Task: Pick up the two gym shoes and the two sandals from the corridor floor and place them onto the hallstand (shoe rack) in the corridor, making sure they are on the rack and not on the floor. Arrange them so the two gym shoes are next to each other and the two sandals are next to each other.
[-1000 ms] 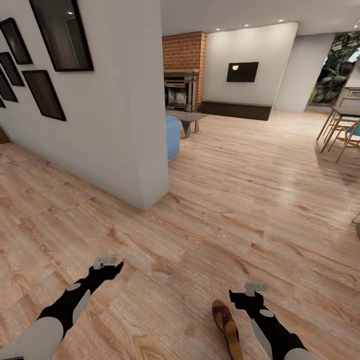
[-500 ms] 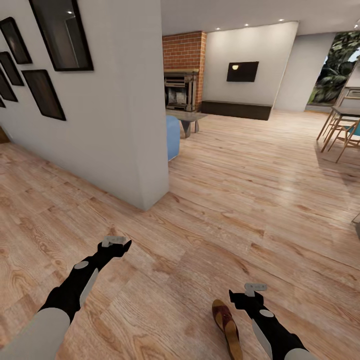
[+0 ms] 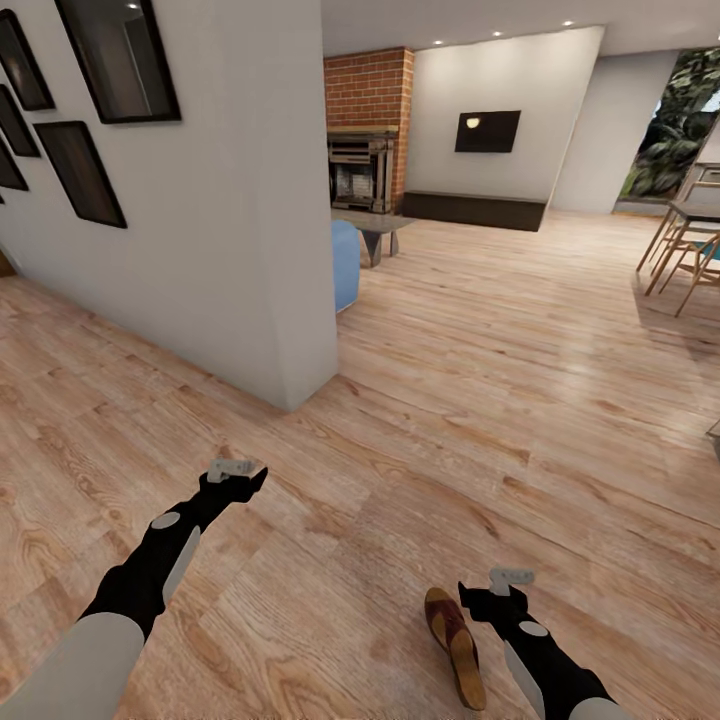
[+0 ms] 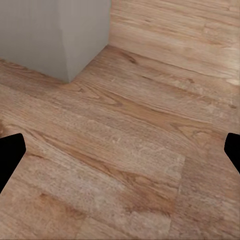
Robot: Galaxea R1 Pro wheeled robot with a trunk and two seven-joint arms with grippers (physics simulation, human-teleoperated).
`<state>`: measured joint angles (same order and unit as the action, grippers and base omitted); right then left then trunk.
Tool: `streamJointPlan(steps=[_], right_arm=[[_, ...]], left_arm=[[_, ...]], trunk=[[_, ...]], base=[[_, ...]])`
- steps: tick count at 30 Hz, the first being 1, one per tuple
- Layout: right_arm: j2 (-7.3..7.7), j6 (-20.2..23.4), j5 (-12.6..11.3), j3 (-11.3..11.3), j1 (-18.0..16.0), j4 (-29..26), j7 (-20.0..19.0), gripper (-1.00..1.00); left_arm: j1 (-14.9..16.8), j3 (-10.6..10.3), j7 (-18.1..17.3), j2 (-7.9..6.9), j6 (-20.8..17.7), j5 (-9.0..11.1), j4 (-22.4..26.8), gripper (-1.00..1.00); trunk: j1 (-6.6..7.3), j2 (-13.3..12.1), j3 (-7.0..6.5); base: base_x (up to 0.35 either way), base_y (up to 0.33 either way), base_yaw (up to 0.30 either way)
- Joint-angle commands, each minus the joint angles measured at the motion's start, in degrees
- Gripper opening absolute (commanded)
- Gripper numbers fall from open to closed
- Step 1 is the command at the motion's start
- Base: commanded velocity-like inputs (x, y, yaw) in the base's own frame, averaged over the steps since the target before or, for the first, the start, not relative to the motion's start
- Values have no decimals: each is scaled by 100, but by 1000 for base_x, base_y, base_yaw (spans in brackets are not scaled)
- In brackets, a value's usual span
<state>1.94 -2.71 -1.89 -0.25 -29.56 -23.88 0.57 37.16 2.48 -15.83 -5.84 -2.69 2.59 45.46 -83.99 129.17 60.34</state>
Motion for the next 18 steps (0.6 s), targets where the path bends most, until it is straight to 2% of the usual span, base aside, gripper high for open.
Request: streamJointPlan(steps=[1, 10, 18], right_arm=[[-1, -19, -19, -2, -4, 4, 6, 100], [-1, -19, -14, -2, -4, 6, 5, 100], [-1, -19, -13, -2, -5, 7, 7, 100]], left_arm=[[2, 16, -43, 3, -23, 27, 8, 100], [-42, 16, -65, 4, 43, 30, 15, 100], [-119, 16, -62, 4, 301, 28, 16, 100]], trunk=[[-21, 43, 32], [-219, 404, 275], [-395, 725, 491]], base=[[0, 0, 0], [0, 0, 0], [0, 0, 0]])
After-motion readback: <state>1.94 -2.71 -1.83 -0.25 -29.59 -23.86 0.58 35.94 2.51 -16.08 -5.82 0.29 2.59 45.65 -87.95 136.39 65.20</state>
